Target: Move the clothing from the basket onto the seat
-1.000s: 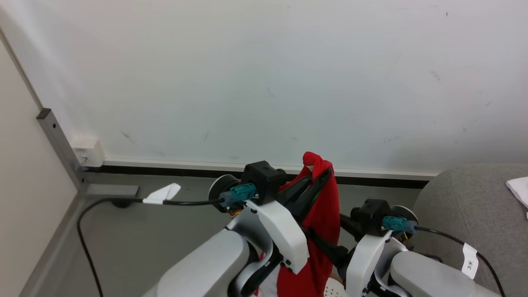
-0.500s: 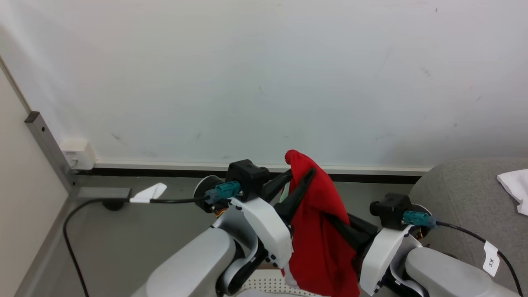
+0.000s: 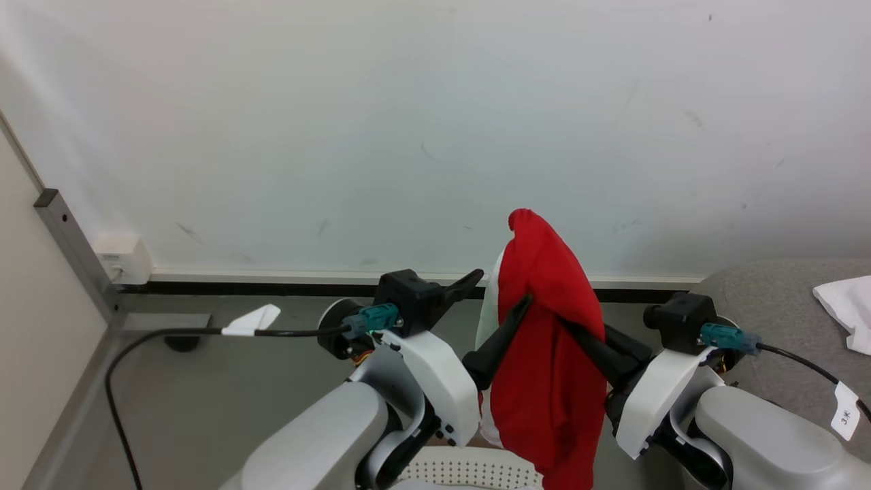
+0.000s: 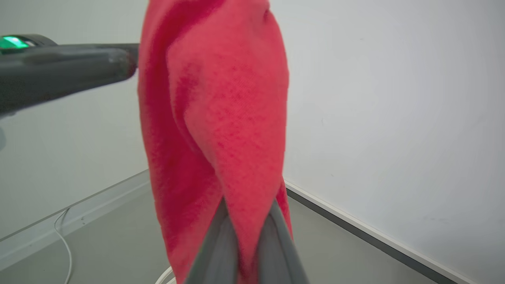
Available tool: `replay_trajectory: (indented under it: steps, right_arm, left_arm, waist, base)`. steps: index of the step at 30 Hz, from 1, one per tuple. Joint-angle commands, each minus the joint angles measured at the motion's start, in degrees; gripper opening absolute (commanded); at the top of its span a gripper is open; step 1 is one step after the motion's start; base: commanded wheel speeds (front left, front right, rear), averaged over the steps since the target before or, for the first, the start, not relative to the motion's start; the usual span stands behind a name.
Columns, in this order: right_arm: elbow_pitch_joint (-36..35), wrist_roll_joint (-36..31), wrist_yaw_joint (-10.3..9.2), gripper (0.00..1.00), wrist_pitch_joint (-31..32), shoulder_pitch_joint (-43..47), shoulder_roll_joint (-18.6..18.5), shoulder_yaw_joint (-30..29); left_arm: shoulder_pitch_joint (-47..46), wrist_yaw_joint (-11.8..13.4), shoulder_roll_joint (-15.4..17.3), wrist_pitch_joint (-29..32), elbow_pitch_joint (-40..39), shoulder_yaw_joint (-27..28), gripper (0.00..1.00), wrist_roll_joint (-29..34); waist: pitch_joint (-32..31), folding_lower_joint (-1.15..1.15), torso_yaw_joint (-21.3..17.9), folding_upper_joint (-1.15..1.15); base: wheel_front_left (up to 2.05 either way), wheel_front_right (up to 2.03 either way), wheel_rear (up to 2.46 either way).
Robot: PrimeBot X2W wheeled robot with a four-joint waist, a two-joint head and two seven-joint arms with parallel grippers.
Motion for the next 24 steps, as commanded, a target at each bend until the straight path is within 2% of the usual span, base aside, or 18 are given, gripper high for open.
replay_trajectory:
  steps: [1,8,16,24]
  right_arm:
    - [-0.09,-0.62,-0.15,0.00,-0.40,0.01,-0.63,-0.56]
    - [-0.17,-1.08,-0.15,0.00,-0.36,0.35,-1.01,-1.44]
    - [-0.55,-2.12,-0.15,0.00,-0.31,-0.38,-1.91,-4.18]
    - [-1.40,-3.79,-0.15,0.00,-0.31,-0.27,-5.17,-8.32]
  left_arm:
    - [0.16,0.04,0.47,0.16,0.07,0.02,1.00,-0.12]
    - [0.63,0.31,0.72,0.19,-0.03,-0.12,1.00,-0.41]
    - [1.17,0.96,1.66,0.27,-1.07,0.05,1.00,-0.57]
    - [0.97,1.03,1.79,-0.51,-2.36,0.10,1.00,-0.78]
  waist:
    - [-0.01,0.00,0.00,0.00]
    - [-0.10,0.00,-0.47,0.00]
    - [1.19,0.00,-4.69,0.00]
    - [4.02,0.00,-13.68,0.00]
  base:
    - [0.00,0.00,0.00]
    - [0.00,0.00,0.00]
    - [0.00,0.00,0.00]
    - [0.00,0.00,0.00]
